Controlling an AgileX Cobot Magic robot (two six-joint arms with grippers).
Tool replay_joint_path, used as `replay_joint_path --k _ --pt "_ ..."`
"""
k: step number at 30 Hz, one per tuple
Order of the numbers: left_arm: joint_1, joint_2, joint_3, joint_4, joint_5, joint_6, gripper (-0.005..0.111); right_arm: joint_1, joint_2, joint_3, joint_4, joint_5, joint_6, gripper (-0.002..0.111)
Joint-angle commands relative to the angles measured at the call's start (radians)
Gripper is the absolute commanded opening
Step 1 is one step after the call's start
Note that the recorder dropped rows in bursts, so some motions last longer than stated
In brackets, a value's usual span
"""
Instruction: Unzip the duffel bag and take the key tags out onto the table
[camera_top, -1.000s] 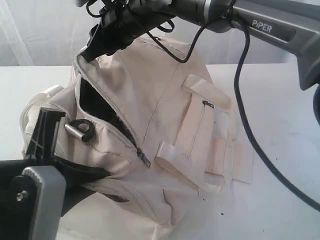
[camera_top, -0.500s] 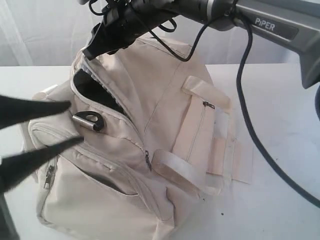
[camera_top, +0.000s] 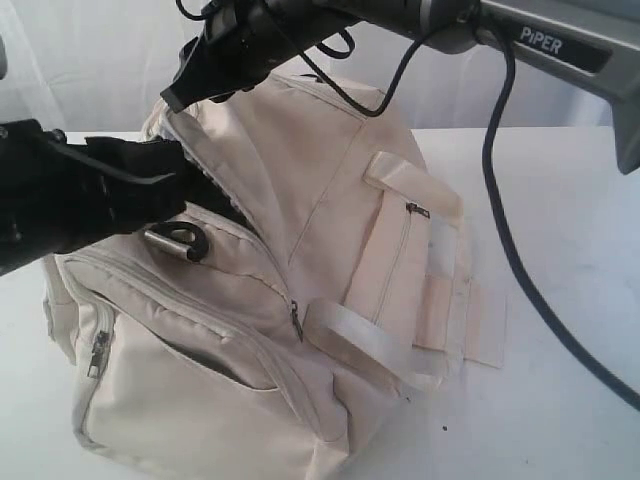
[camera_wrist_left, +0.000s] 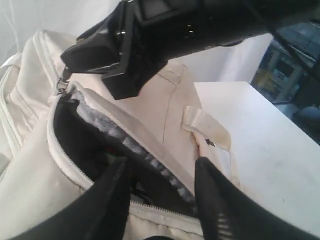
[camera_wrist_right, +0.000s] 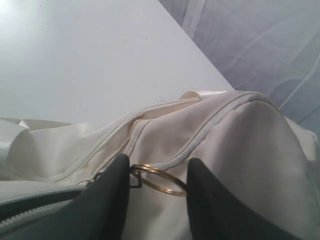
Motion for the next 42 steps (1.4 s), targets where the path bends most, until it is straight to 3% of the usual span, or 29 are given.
replay_joint_path --k 1,6,9,14,17,24,29,38,42 --pt "0.002 0.092 -0.027 -0.018 -0.087 -0.153 0.054 -0.02 -0.026 -0.016 -0.006 -0.082 0.002 0.0" --pt "0.002 0.206 -0.057 0.087 -0.119 -0.313 0.057 -0.02 -0.026 -0.016 -0.006 -0.08 0.002 0.0" --pt "0.006 0.245 -0.091 0.098 -0.134 -0.318 0.057 -0.02 -0.026 -0.016 -0.006 -0.082 -0.003 0.0" --pt "0.093 0.315 -0.127 0.09 -0.055 -0.377 0.056 -0.02 -0.026 -0.016 -0.006 -0.082 -0.003 0.0" --pt "0.107 0.315 -0.127 0.103 -0.053 -0.382 0.054 -0.02 -0.026 -0.016 -0.006 -0.082 -0.003 0.0" --pt "0.114 0.313 -0.127 0.119 -0.001 -0.382 0.0 -0.02 -0.026 -0.016 -0.008 -0.092 -0.021 0.0" --pt "0.114 0.303 -0.127 0.119 0.091 -0.382 0.0 -0.02 -0.026 -0.016 -0.01 -0.154 -0.026 0.0" --pt "0.114 0.252 -0.127 0.109 0.094 -0.362 0.0 -0.028 -0.026 -0.016 -0.036 -0.226 -0.085 0.0" --pt "0.114 0.221 -0.125 0.005 0.087 -0.28 0.0 -0.044 -0.024 -0.016 -0.036 -0.234 -0.083 0.0"
